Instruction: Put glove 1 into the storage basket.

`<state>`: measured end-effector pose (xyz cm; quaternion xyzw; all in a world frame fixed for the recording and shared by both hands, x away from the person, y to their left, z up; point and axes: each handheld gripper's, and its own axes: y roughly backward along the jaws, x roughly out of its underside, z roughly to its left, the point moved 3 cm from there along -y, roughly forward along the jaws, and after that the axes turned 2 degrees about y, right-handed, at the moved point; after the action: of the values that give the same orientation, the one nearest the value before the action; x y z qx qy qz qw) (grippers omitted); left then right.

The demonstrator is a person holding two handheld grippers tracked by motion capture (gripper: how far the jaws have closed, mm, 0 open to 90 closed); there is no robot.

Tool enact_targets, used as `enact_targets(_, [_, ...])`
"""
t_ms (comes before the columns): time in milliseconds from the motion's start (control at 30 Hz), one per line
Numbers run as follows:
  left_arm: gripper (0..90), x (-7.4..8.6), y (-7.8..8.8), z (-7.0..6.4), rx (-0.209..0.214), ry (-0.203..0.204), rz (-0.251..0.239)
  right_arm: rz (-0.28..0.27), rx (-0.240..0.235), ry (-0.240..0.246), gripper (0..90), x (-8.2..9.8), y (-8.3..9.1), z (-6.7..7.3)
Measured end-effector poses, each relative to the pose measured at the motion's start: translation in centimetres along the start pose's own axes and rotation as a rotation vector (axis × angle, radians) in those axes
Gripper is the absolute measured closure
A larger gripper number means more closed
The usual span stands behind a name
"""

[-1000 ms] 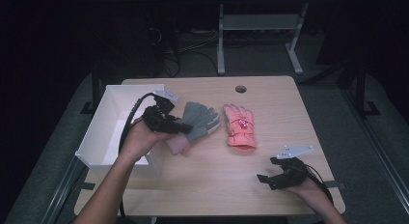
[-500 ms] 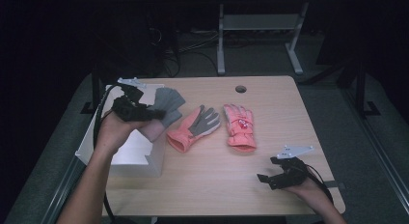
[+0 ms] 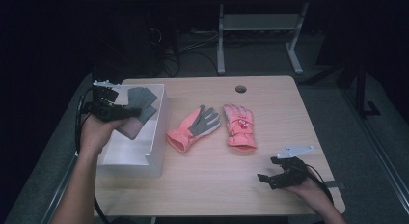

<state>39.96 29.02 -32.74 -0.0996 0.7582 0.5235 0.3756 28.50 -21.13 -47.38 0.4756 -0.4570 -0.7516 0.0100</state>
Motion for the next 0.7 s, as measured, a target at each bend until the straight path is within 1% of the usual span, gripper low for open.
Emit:
enact_targets(33, [64.8,0.0,0.0,0.0,0.0,0.0,0.0,0.003,0.002,0.0,13.6,0.0,0.0,0.0])
enact_targets(67, [64.8,0.4,-0.5,0.9,-0.016,0.021,0.014,0.003,0.002,-0.001,13.6,0.0,0.0,0.0])
enact_targets(133, [64.7,0.8,-1.0,1.6,-0.037,0.029,0.031,0.0,0.003,-0.003,13.6,0.0,0.0,0.0])
enact_targets(167, [64.7,0.8,-1.0,1.6,-0.037,0.029,0.031,0.0,0.003,-0.003,13.6,0.0,0.0,0.0])
enact_targets(200, [64.7,1.2,-1.5,2.3,-0.045,0.048,0.037,0.001,0.004,0.001,13.6,0.1,0.0,-0.1])
enact_targets(233, [64.6,1.2,-1.5,2.3,-0.045,0.048,0.037,0.001,0.004,0.001,13.6,0.1,0.0,-0.1])
enact_targets(300, [64.6,1.7,-2.2,3.0,-0.058,0.064,0.049,0.002,0.004,0.0,13.6,0.1,0.0,-0.1])
enact_targets(367, [64.5,2.2,-2.9,3.7,-0.069,0.076,0.07,0.007,0.002,-0.007,13.6,0.1,-0.1,-0.1])
enact_targets(400, [64.5,2.6,-3.6,4.3,-0.085,0.088,0.089,0.006,0.002,-0.007,13.6,0.1,-0.1,-0.1])
enact_targets(433, [64.5,2.8,-3.9,4.6,-0.091,0.089,0.101,0.007,0.002,-0.007,13.6,0.1,-0.1,-0.1])
enact_targets(533, [64.3,3.5,-4.8,5.3,-0.11,0.111,0.126,0.004,0.003,-0.004,13.6,0.1,0.0,-0.2])
enact_targets(567, [64.2,3.5,-4.8,5.3,-0.11,0.111,0.126,0.004,0.003,-0.004,13.6,0.1,0.0,-0.2])
enact_targets(633, [64.0,4.2,-5.7,5.9,-0.119,0.128,0.146,0.002,0.005,-0.005,13.6,0.1,0.0,-0.2])
enact_targets(700, [64.0,4.4,-5.9,6.0,-0.121,0.13,0.153,0.002,0.005,-0.004,13.6,0.1,0.0,-0.2])
